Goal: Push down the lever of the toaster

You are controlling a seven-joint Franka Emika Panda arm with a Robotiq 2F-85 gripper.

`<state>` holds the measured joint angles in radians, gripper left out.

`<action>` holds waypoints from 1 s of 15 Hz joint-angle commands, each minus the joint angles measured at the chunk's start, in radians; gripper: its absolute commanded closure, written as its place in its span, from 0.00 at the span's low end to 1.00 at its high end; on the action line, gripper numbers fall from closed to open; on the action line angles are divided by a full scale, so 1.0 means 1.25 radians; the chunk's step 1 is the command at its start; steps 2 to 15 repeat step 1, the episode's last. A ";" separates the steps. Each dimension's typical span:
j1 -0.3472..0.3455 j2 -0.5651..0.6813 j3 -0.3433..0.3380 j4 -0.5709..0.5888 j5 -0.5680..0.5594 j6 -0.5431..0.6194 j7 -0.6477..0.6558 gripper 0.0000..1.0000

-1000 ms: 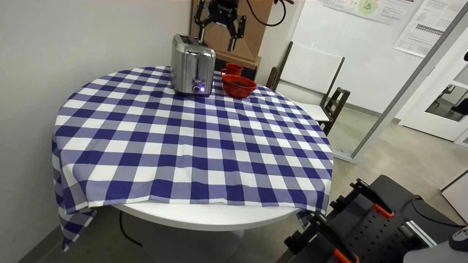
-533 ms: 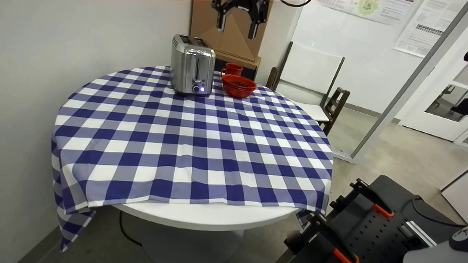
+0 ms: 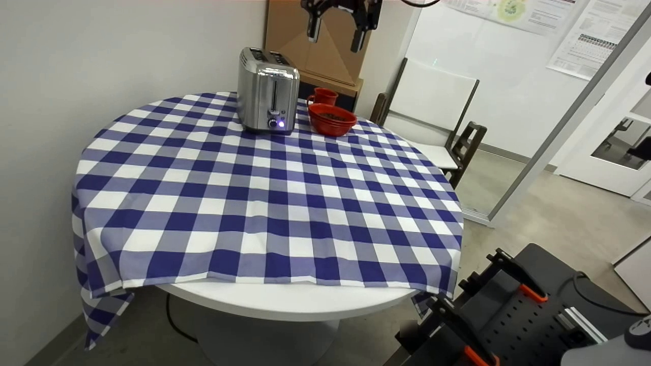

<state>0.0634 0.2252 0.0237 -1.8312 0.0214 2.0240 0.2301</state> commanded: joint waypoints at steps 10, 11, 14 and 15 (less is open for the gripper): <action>0.000 0.000 0.000 0.002 0.000 -0.002 0.000 0.00; 0.000 0.000 0.000 0.002 0.000 -0.002 0.000 0.00; 0.000 0.000 0.000 0.002 0.000 -0.002 0.000 0.00; 0.000 0.000 0.000 0.002 0.000 -0.002 0.000 0.00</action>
